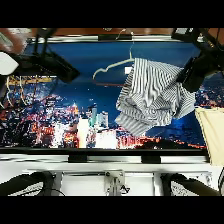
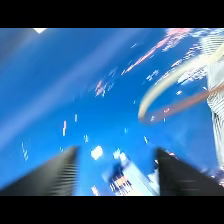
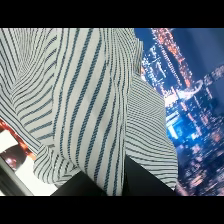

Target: Fold the shirts.

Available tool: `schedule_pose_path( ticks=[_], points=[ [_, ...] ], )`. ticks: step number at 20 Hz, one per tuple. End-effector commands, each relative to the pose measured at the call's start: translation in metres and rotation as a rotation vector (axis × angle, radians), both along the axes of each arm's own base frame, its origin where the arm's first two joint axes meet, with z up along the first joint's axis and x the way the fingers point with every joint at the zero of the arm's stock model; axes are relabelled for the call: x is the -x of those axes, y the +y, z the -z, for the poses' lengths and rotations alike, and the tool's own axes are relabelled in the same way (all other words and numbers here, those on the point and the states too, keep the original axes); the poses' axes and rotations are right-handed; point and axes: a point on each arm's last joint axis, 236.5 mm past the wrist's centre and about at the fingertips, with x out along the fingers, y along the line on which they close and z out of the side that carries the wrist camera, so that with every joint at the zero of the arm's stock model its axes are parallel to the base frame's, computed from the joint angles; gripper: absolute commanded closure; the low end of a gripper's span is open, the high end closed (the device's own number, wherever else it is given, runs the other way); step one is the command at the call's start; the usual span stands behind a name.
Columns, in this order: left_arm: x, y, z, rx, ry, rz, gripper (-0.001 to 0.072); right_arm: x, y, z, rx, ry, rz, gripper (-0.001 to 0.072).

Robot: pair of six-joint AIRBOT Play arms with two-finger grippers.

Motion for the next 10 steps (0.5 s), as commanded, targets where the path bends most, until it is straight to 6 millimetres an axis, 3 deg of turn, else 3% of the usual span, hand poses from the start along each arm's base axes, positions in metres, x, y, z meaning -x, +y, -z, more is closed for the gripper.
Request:
schedule_pose_path(
  ticks=[1, 4, 6, 7, 10],
  points=[
    [0.013, 0.022, 0.006, 0.196, 0.227, -0.141, 0.0254, 0.01, 0.0, -0.011, -0.105, 0.036, 0.219, 0.0631],
    [0.03, 0.001, 0.043, 0.403, 0.436, -0.141, 0.0239, 0.024, 0.023, -0.027, -0.23, 0.049, 0.237, 0.0631],
    [0.042, -0.025, 0.078, 0.524, 0.56, -0.152, 0.0156, 0.031, 0.032, -0.036, -0.289, 0.057, 0.25, 0.0631],
    [0.046, -0.042, 0.09, 0.589, 0.589, -0.155, 0.0156, 0.034, 0.034, -0.039, -0.304, 0.059, 0.262, 0.0631],
    [0.043, -0.091, 0.099, 0.751, 0.58, -0.161, 0.0157, 0.049, 0.043, -0.04, -0.337, 0.119, 0.257, 0.0631]
  ],
)
